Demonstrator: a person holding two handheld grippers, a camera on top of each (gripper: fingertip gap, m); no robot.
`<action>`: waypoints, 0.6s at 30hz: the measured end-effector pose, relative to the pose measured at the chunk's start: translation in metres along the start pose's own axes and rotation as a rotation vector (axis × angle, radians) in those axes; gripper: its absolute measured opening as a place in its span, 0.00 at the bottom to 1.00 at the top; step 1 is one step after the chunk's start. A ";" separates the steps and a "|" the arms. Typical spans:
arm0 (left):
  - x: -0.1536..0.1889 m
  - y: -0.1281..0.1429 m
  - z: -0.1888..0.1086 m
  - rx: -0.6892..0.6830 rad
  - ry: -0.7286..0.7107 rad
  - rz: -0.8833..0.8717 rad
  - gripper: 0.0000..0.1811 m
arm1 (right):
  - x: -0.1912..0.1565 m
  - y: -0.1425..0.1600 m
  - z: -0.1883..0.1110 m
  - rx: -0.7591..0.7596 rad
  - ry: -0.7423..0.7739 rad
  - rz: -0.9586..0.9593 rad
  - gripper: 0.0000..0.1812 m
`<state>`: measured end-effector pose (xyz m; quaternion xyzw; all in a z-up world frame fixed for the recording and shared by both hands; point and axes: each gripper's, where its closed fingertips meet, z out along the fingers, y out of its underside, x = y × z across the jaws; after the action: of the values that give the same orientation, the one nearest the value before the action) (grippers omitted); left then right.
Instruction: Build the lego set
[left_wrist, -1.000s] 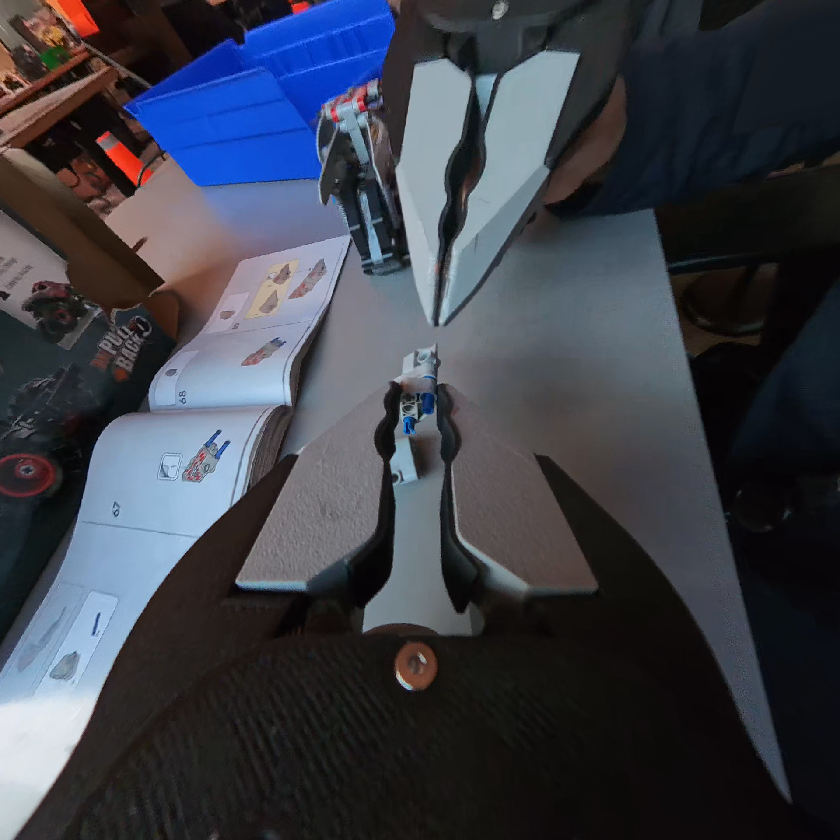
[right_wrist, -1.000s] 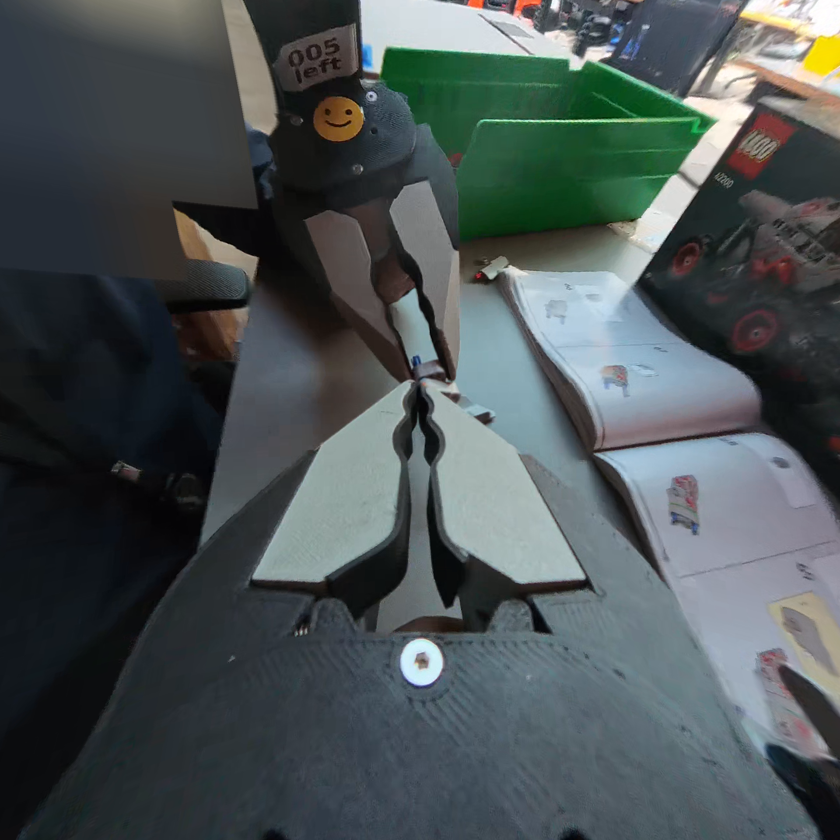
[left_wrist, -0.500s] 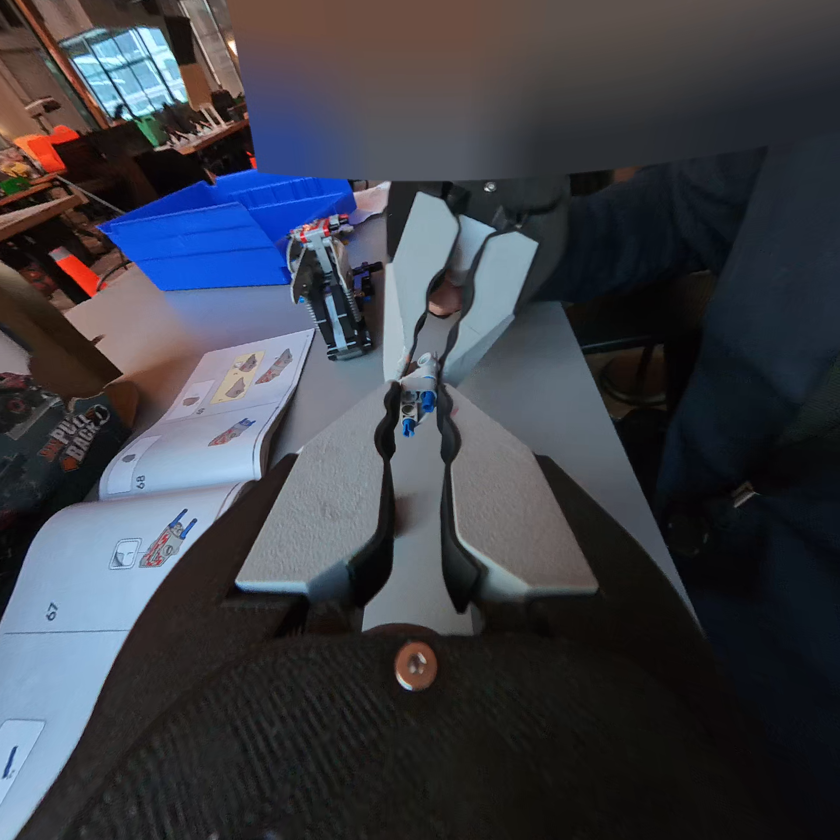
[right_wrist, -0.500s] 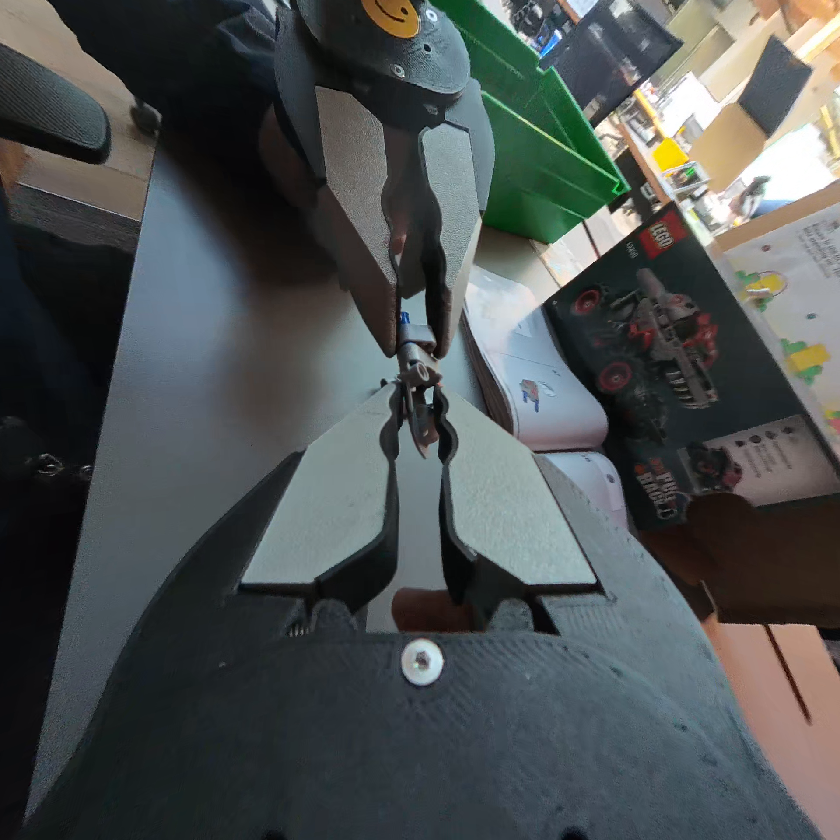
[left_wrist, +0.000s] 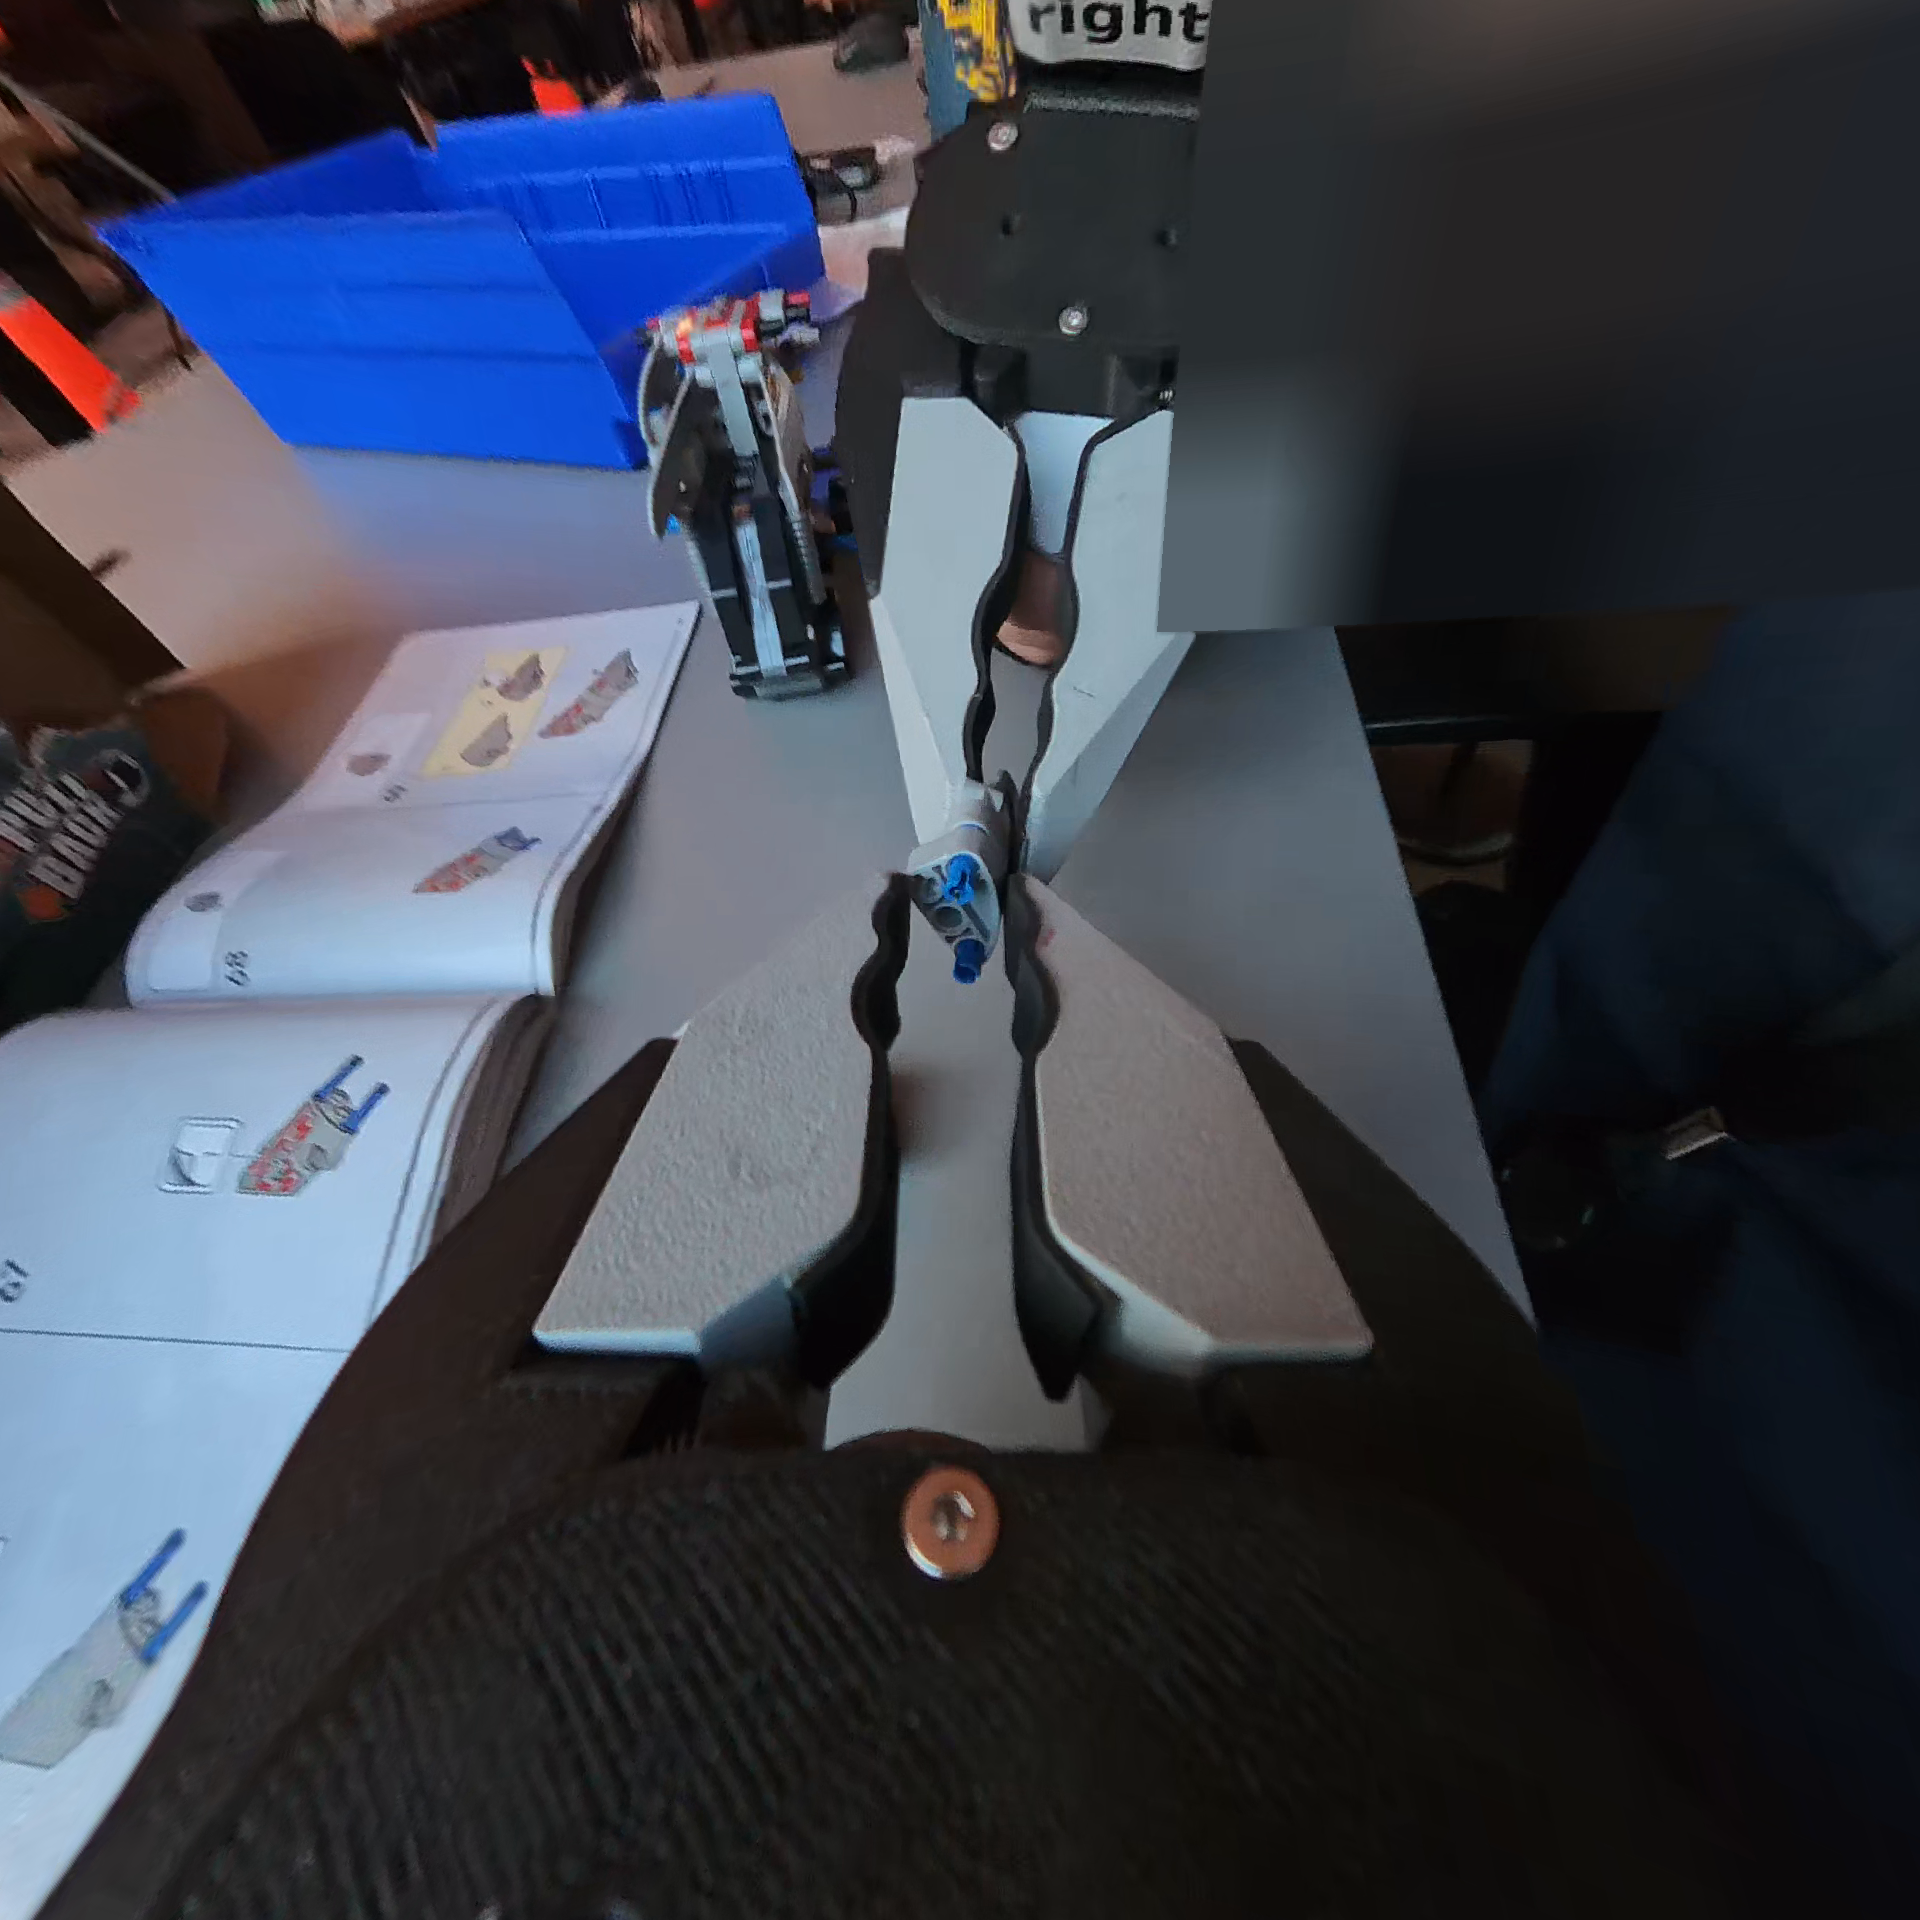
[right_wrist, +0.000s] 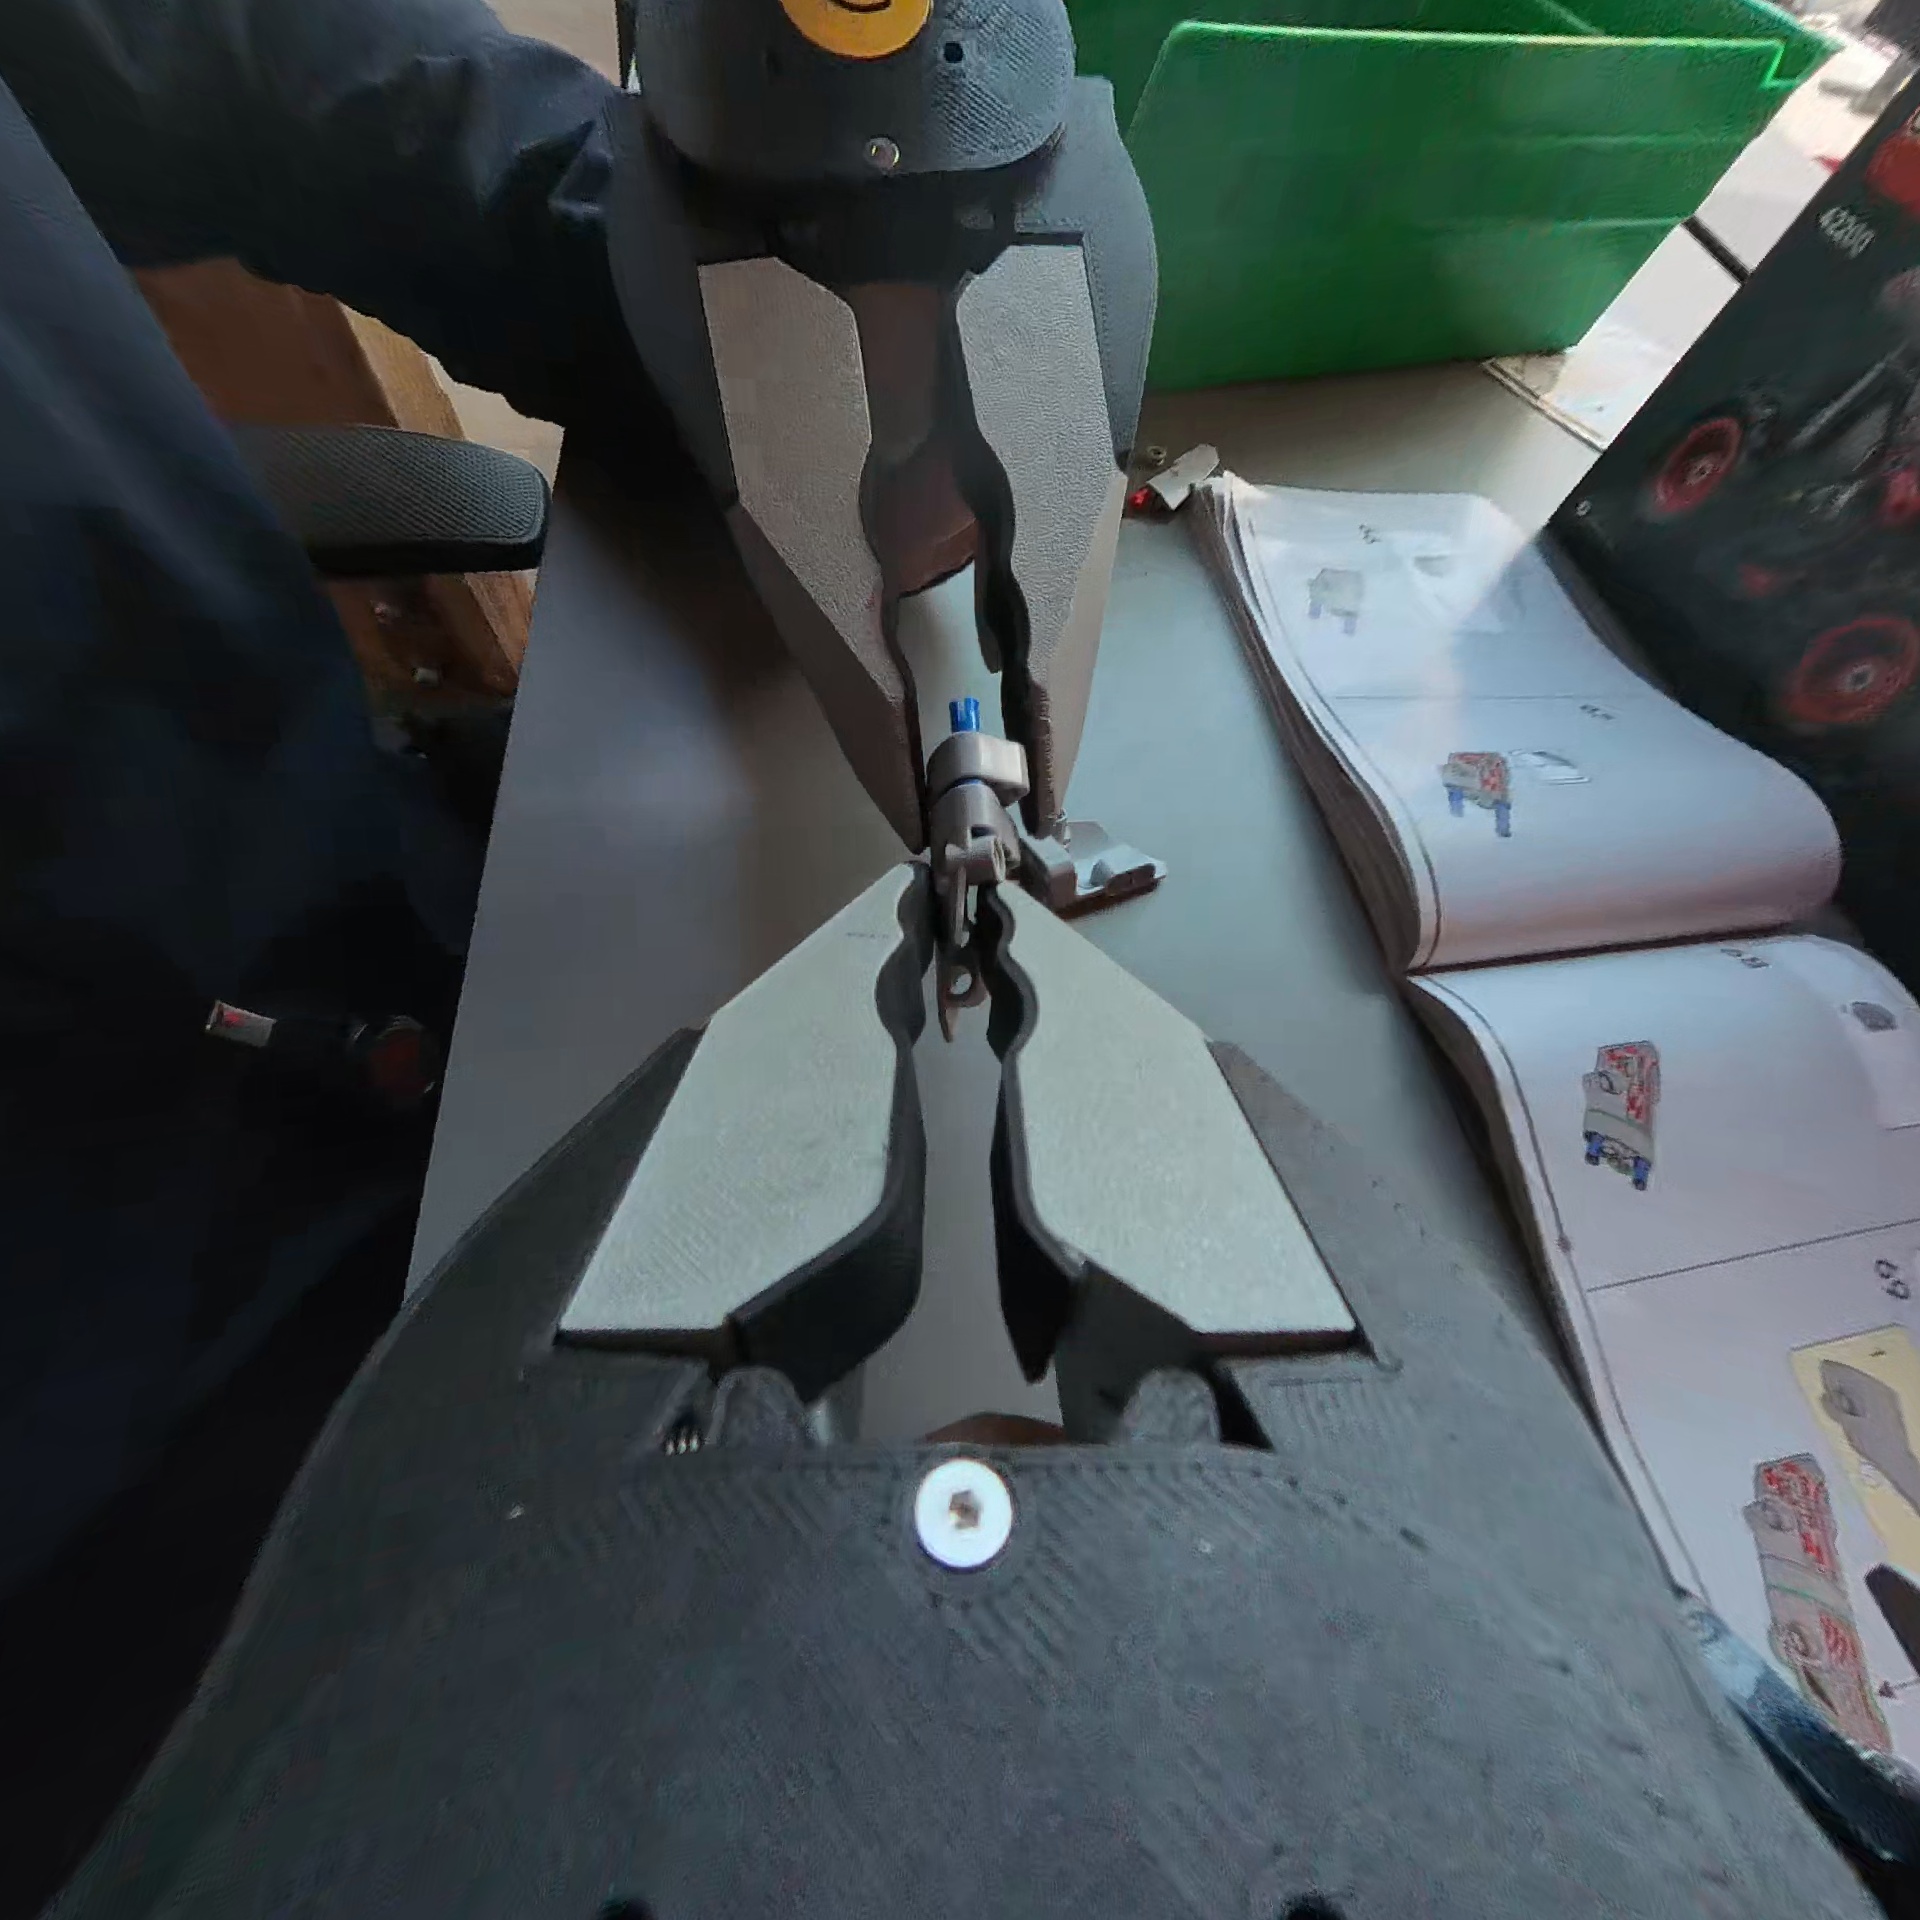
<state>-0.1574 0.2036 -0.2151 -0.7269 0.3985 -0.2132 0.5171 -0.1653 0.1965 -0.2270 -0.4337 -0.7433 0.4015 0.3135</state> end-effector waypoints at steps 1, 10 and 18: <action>0.000 0.002 0.000 -0.010 0.012 -0.037 0.08 | 0.000 0.001 0.000 -0.003 -0.010 0.013 0.03; 0.000 0.002 -0.004 0.001 0.086 -0.206 0.08 | -0.002 -0.001 0.003 0.024 -0.057 0.052 0.03; -0.010 0.007 -0.011 -0.032 -0.040 -0.045 0.24 | -0.005 -0.009 -0.011 0.144 -0.339 0.388 0.03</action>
<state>-0.1739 0.2039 -0.2161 -0.7481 0.3751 -0.2039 0.5081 -0.1576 0.1924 -0.2148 -0.4712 -0.6577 0.5728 0.1315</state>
